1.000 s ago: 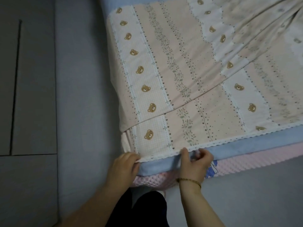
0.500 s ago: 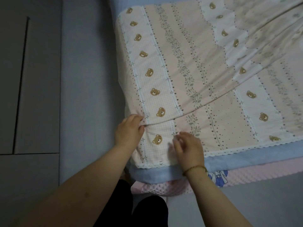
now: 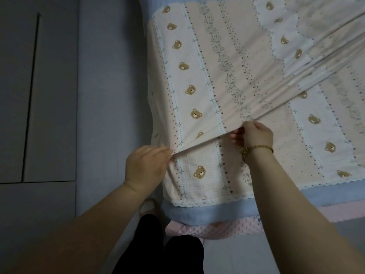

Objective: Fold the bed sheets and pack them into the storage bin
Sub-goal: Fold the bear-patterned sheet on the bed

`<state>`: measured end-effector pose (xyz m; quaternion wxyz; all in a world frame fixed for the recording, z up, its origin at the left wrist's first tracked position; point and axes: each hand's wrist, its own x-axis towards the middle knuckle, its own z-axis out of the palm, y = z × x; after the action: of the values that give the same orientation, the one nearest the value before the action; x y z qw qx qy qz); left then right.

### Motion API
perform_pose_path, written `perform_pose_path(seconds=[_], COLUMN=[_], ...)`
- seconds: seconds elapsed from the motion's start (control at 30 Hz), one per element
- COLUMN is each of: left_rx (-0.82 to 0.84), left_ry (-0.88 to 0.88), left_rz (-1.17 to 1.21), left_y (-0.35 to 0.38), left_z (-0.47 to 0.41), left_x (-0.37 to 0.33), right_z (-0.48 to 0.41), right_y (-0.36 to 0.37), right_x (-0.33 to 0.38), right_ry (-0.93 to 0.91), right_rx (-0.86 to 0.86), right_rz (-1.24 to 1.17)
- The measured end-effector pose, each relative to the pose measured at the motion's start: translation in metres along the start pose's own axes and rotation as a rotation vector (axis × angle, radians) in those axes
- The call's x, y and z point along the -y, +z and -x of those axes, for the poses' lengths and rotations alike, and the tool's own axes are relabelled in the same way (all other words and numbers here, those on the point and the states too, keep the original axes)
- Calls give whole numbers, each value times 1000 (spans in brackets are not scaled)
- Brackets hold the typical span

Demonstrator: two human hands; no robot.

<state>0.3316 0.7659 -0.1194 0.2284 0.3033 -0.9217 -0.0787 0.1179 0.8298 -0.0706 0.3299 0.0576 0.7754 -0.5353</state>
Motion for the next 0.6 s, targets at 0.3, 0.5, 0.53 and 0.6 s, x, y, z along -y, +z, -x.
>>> perform_pose_path(seconds=[0.3,0.5,0.53,0.6], left_rx=[-9,170,203,264], left_ry=[67,-95,-99,-108], left_rz=[96,70,71,90], left_y=[2,34,36,35], left_z=[91,86,85,84], left_x=[-10,-36,-35,-34], right_z=[58,45,45,44], right_y=[-52,-63,-63,-66], right_x=[-103,-108,-108,-106], right_ry=[-80,-5,10,45], right_rx=[-129,-93,-87,-68], right_rz=[194,212,208,211])
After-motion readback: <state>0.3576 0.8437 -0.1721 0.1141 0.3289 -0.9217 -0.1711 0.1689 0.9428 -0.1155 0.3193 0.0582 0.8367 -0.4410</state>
